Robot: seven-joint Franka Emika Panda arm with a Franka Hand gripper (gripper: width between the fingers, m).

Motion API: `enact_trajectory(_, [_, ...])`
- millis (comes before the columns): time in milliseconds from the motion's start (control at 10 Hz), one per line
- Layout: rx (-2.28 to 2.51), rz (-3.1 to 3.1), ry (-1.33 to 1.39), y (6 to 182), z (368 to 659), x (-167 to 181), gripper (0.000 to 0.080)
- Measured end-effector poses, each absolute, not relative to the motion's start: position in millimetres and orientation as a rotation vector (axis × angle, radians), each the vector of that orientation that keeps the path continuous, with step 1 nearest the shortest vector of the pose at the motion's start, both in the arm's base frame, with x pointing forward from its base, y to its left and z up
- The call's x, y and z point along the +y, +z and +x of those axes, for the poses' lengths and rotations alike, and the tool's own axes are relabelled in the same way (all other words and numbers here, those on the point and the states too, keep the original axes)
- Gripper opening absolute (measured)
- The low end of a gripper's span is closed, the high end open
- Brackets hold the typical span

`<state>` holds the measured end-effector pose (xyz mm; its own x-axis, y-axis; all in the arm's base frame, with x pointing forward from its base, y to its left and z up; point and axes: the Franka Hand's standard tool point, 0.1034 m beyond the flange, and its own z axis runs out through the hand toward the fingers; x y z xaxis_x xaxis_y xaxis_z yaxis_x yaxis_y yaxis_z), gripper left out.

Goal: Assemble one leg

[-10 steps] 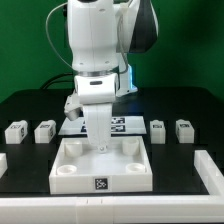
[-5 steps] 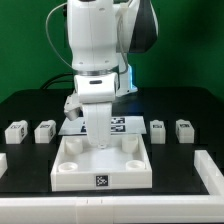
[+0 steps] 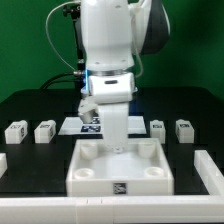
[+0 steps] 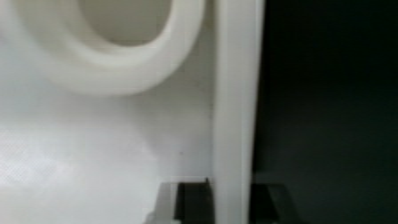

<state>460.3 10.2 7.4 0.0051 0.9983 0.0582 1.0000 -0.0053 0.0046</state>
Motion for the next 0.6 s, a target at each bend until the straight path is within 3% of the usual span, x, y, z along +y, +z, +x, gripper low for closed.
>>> enact_trajectory(300, [-2.117, -2.254, -0.140, 6.0, 504, 66, 0.0055])
enact_trajectory(600, [-2.112, -2.238, -0.101, 5.3, 504, 66, 0.0055])
